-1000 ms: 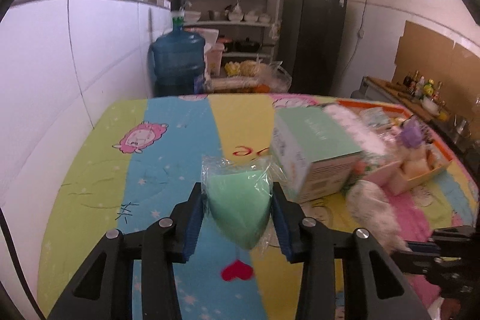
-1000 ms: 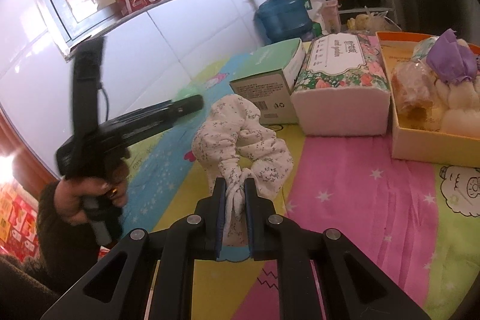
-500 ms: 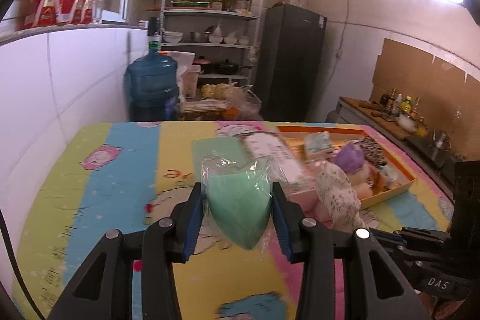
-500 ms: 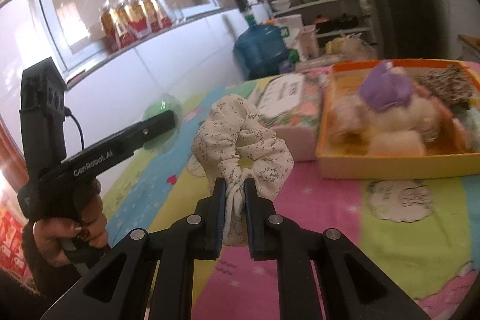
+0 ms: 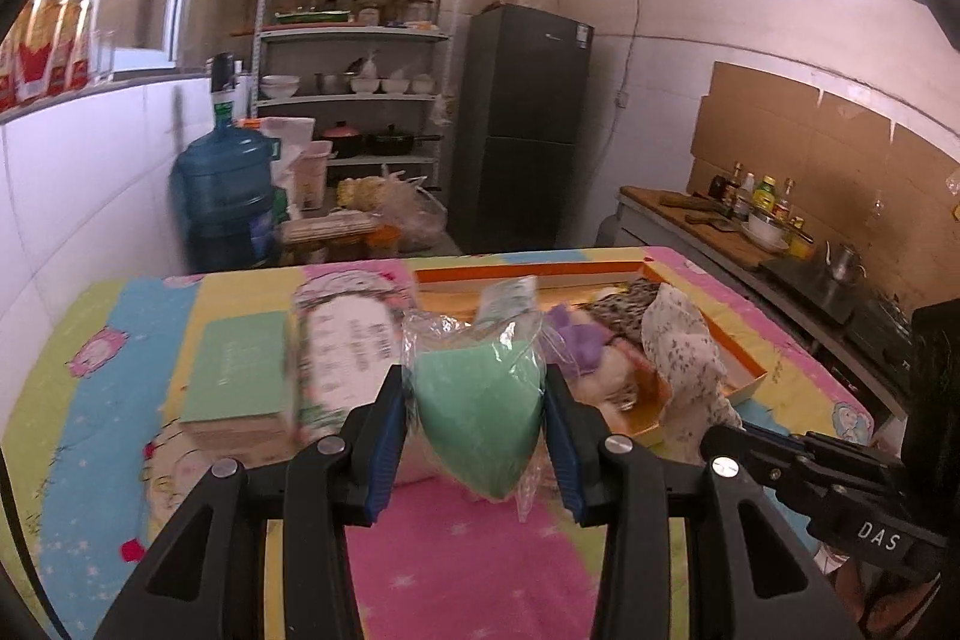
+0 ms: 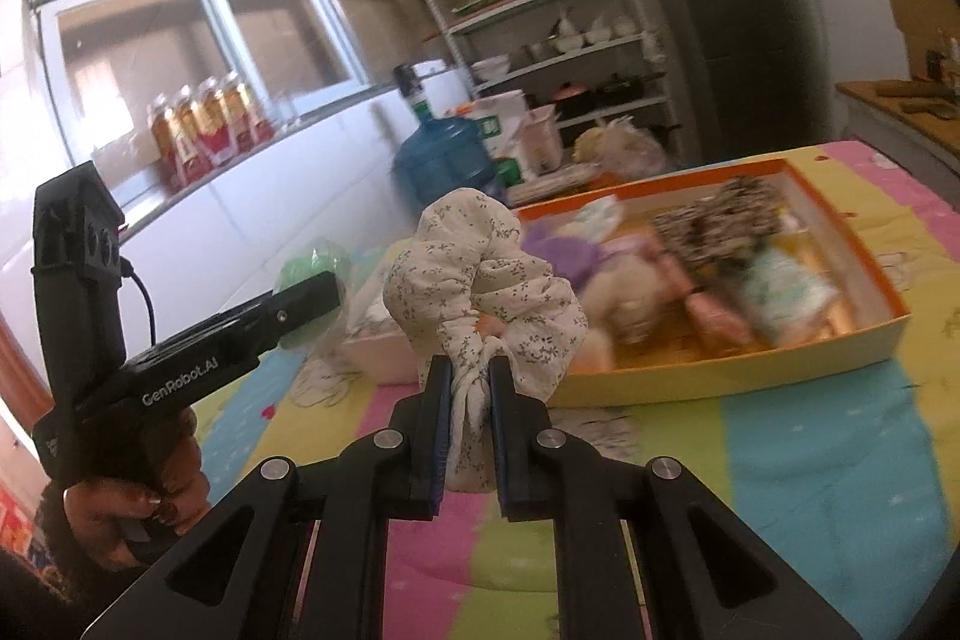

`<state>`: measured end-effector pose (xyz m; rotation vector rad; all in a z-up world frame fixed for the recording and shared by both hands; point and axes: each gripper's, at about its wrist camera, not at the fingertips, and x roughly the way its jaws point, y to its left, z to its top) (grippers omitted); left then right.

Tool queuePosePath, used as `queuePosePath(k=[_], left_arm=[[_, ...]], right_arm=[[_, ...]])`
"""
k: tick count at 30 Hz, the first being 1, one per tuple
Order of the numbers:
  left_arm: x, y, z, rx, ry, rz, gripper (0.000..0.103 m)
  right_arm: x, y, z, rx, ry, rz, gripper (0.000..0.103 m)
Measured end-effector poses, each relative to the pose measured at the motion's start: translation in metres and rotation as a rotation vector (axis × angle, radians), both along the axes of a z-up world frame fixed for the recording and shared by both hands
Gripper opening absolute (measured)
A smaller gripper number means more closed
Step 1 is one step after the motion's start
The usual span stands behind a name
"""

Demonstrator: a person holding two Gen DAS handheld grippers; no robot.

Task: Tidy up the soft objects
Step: 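Carry the green ball and floral scrunchie over the wooden box with both tools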

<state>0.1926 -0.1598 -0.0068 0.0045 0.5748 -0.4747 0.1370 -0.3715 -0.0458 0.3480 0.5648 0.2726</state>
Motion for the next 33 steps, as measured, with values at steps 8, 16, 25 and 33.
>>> queuePosePath(k=[8, 16, 25, 33], left_arm=[[0.004, -0.055, 0.003, 0.014, -0.008, -0.042, 0.043], [0.016, -0.102, -0.003, 0.011, -0.006, -0.065, 0.043], [0.037, -0.132, -0.016, 0.029, 0.008, -0.048, 0.043], [0.057, -0.154, -0.025, 0.047, 0.013, -0.023, 0.043]], right_arm=[[-0.005, -0.058, 0.002, -0.013, -0.011, -0.093, 0.013], [-0.004, -0.101, 0.001, -0.028, -0.012, -0.171, 0.013], [0.01, -0.132, -0.007, -0.018, -0.004, -0.205, 0.013], [0.038, -0.14, -0.014, -0.028, 0.024, -0.184, 0.014]])
